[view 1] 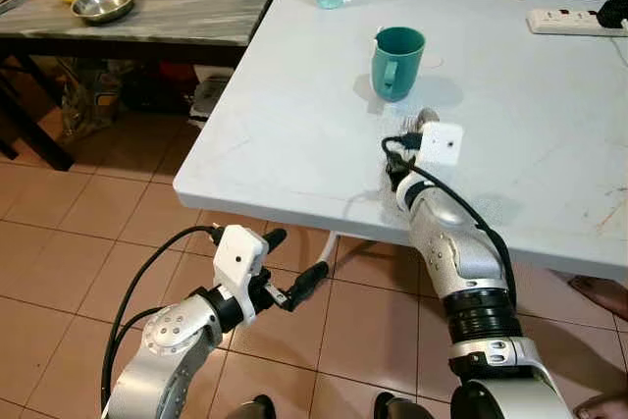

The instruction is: Setting the table

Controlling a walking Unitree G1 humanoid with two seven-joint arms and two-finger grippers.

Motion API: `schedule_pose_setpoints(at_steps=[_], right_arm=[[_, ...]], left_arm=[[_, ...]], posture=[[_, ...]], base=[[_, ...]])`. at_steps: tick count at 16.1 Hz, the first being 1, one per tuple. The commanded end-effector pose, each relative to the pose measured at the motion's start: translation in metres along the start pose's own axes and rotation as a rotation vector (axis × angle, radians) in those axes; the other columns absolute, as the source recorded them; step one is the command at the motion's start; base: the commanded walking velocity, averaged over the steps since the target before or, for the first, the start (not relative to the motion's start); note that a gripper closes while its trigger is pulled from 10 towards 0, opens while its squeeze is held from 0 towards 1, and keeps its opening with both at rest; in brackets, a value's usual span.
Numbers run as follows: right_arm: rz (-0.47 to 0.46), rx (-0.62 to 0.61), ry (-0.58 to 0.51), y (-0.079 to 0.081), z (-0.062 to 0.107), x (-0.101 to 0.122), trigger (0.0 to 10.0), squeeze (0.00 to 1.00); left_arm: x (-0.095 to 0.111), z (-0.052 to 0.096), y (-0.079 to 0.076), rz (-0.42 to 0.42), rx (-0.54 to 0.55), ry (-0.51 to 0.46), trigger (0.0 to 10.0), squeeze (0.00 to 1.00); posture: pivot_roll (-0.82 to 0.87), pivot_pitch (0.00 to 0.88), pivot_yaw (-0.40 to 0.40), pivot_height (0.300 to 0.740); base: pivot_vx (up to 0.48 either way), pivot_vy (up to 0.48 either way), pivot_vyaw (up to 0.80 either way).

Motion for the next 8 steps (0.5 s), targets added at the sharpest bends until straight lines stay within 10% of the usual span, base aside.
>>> schedule_pose_setpoints(at_steps=[1,3,4,8], right_arm=[[0.008,-0.015,0.028,0.0003,-0.0006,-0.0054,10.0,0.0],[0.009,-0.021,0.034,-0.0023,-0.0012,-0.0074,10.0,0.0],[-0.004,-0.02,0.044,-0.0043,-0.0028,-0.0098,0.0,0.0],[-0.01,-0.035,0.073,-0.0087,-0.008,-0.0113,0.0,0.0]], left_arm=[[-0.005,0.0031,-0.0007,-0.006,-0.01,0.03,10.0,0.0],[-0.0054,0.0031,-0.0007,-0.005,-0.01,0.03,10.0,0.0],[-0.0058,0.0029,-0.0013,-0.003,-0.012,0.031,10.0,0.0],[-0.0059,0.0028,-0.0017,-0.005,-0.02,0.035,10.0,0.0]], posture=[[0.03,0.196,0.094,0.74],[0.03,0.197,0.094,0.74],[0.03,0.197,0.094,0.74],[0.03,0.198,0.095,0.74]], base=[[0.0,0.0,0.0],[0.0,0.0,0.0],[0.0,0.0,0.0],[0.0,0.0,0.0]])
Point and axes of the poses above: a point about 5 cm out from each wrist's last joint towards the gripper, its own z axis pointing back from the gripper into the wrist, its own x axis along the axis of the wrist's last joint, y = z × x, the point moved 2 cm from there along -z, pointing out of the wrist towards the gripper, and after that the axes turned 8 degrees about -z, right-handed, at the moved point
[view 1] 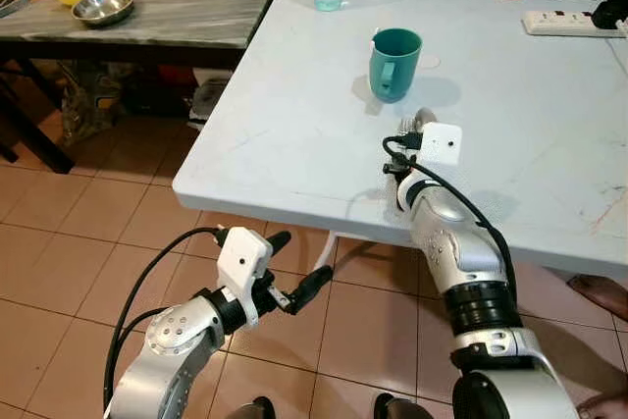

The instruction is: Setting the table

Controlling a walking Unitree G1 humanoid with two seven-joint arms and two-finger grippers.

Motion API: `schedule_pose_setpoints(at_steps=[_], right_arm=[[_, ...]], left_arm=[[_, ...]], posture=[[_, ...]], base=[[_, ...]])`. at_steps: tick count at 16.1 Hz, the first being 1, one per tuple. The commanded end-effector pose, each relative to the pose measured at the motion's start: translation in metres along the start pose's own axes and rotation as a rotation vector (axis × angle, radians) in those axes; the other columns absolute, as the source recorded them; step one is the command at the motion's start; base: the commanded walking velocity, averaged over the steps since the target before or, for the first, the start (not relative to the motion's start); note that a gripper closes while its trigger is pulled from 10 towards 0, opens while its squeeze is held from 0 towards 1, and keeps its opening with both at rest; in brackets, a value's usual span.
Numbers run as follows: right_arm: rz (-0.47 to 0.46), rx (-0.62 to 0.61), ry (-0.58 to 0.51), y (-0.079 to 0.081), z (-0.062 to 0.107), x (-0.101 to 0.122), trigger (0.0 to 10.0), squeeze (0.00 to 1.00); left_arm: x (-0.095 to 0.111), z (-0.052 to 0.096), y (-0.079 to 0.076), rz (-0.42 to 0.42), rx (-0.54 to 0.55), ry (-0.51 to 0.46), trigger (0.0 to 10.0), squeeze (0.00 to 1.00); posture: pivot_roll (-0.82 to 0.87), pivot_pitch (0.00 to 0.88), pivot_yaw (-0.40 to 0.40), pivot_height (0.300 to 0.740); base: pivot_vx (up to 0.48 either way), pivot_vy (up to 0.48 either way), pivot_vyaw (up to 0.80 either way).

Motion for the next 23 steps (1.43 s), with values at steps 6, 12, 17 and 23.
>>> schedule_pose_setpoints(at_steps=[6,12,17,23], right_arm=[[-0.016,-0.019,0.118,-0.006,-0.004,-0.021,0.0,0.0],[-0.029,-0.022,0.153,-0.009,-0.002,-0.033,0.0,0.0],[-0.059,0.02,0.128,-0.005,0.0,-0.028,0.0,0.0],[-0.076,0.139,-0.048,-0.005,0.023,-0.014,0.0,0.0]], left_arm=[[-0.001,0.002,0.002,-0.009,-0.001,0.016,10.0,0.0],[-0.002,0.001,0.006,-0.019,0.009,0.014,10.0,0.0],[0.002,0.001,0.008,-0.024,0.017,-0.003,10.0,0.0],[0.012,-0.002,0.027,-0.023,0.114,-0.052,10.0,0.0]], posture=[[0.03,0.194,0.09,0.74],[0.03,0.189,0.092,0.74],[0.03,0.18,0.092,0.74],[0.02,0.169,0.083,0.74]], base=[[0.0,0.0,0.0],[0.0,0.0,0.0],[0.0,0.0,0.0],[0.0,0.0,0.0]])
Point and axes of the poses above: a point about 5 cm out from each wrist's last joint towards the gripper, its own z axis pointing back from the gripper into the wrist, its own x axis along the axis of the wrist's last joint, y = z × x, the point moved 2 cm from there along -z, pointing out of the wrist towards the gripper, and after that the axes turned 8 degrees about -z, right-handed, at the moved point
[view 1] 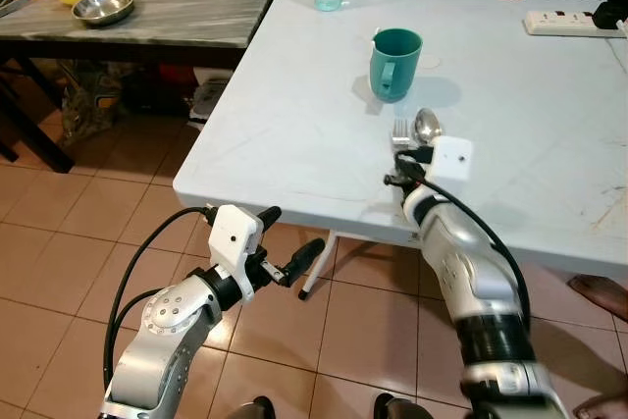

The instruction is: Setting the table

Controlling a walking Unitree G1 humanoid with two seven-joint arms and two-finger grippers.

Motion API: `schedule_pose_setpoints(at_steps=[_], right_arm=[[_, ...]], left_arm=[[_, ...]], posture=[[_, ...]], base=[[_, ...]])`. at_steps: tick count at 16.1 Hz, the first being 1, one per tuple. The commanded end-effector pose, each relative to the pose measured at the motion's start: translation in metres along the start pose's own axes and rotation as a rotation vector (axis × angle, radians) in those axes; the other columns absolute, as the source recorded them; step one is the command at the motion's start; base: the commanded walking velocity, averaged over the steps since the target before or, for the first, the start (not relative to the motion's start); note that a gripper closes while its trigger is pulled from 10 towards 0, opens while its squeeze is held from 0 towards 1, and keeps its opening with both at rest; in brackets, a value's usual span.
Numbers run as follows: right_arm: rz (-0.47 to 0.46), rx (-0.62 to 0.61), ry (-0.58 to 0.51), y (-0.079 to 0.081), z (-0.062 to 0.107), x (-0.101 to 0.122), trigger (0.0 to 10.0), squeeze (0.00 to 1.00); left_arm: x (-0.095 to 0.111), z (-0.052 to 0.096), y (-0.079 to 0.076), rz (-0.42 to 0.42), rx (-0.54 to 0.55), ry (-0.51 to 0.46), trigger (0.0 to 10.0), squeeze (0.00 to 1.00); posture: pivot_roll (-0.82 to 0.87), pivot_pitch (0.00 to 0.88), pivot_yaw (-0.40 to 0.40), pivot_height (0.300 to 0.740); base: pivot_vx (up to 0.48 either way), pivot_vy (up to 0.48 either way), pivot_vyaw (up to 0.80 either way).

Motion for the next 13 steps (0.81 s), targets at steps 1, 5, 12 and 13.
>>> schedule_pose_setpoints(at_steps=[1,5,12,13], right_arm=[[-0.004,0.023,0.003,0.003,0.005,-0.002,0.0,0.0],[0.091,0.08,-0.075,0.006,0.025,0.007,0.0,0.0],[0.24,-0.01,-0.261,-0.011,0.045,0.037,10.0,0.0],[0.256,-0.005,-0.282,-0.008,0.046,0.04,10.0,0.0]], left_arm=[[-0.003,0.004,0.01,0.008,0.056,0.004,10.0,0.0],[-0.002,0.004,0.034,-0.029,0.254,-0.001,10.0,0.0],[-0.006,0.003,0.057,-0.023,0.452,0.0,10.0,0.0],[-0.006,0.002,0.057,-0.022,0.457,-0.002,10.0,0.0]], posture=[[0.02,0.166,0.085,0.74],[0.01,0.156,0.079,0.74],[-0.01,0.145,0.08,0.74],[-0.01,0.145,0.08,0.74]], base=[[0.0,0.0,0.0],[0.0,0.0,0.0],[0.0,0.0,0.0],[0.0,0.0,0.0]])
Point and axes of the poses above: a point about 5 cm out from each wrist's last joint towards the gripper, its own z axis pointing back from the gripper into the wrist, its own x axis along the axis of the wrist's last joint, y = z × x, the point moved 2 cm from there along -z, pointing out of the wrist towards the gripper, and after that the axes turned 8 degrees about -z, right-handed, at the moved point
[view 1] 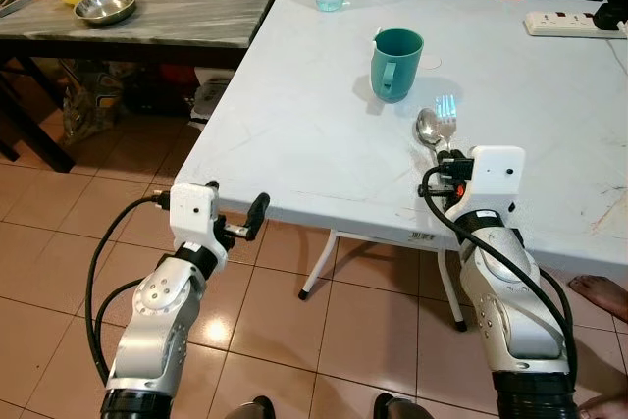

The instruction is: Setting the table

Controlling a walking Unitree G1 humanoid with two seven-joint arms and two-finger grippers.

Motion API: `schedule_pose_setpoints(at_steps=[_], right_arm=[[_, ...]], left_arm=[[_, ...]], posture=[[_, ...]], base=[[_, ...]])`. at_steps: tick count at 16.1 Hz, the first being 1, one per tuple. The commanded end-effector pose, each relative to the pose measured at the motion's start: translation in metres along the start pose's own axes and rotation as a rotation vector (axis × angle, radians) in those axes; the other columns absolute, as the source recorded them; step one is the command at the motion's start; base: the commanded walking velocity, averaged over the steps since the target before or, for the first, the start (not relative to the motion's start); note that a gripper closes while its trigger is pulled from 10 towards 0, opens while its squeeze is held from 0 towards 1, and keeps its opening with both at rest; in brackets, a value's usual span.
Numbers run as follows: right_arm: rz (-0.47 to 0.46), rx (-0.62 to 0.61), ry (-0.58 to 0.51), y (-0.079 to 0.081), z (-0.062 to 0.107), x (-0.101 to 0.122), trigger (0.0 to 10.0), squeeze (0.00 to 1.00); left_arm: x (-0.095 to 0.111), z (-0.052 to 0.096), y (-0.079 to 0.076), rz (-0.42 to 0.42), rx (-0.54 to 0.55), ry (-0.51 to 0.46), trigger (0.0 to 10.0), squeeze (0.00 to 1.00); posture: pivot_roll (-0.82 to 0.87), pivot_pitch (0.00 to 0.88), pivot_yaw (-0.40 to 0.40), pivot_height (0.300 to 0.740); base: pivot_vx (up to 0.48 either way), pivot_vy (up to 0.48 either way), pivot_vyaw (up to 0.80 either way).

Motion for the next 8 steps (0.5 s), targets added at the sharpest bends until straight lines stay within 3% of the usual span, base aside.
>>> schedule_pose_setpoints(at_steps=[1,5,8], right_arm=[[0.015,0.017,-0.072,0.0071,-0.0007,0.0152,10.0,0.0],[0.025,0.018,-0.098,0.0079,-0.0011,0.0209,10.0,0.0],[0.02,0.014,-0.096,0.0079,-0.0016,0.0197,10.0,0.0]], left_arm=[[-0.004,0.0012,0.0027,-0.004,0.018,0.013,10.0,0.0],[-0.0054,-0.0011,0.005,0.024,0.042,0.014,10.0,0.0],[-0.0039,-0.0046,0.0076,0.032,0.054,0.006,10.0,0.0]], posture=[[-0.01,0.145,0.08,0.74],[-0.01,0.138,0.077,0.74],[-0.02,0.13,0.075,0.74]], base=[[0.0,0.0,0.0],[0.0,0.0,0.0],[0.0,0.0,-0.74]])
Point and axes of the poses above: a point about 5 cm out from each wrist's last joint towards the gripper, its own z axis pointing back from the gripper into the wrist, its own x axis along the axis of the wrist's last joint, y = z × x, the point moved 2 cm from there along -z, pointing out of the wrist towards the gripper, and after that the axes turned 8 degrees about -z, right-handed, at the moved point
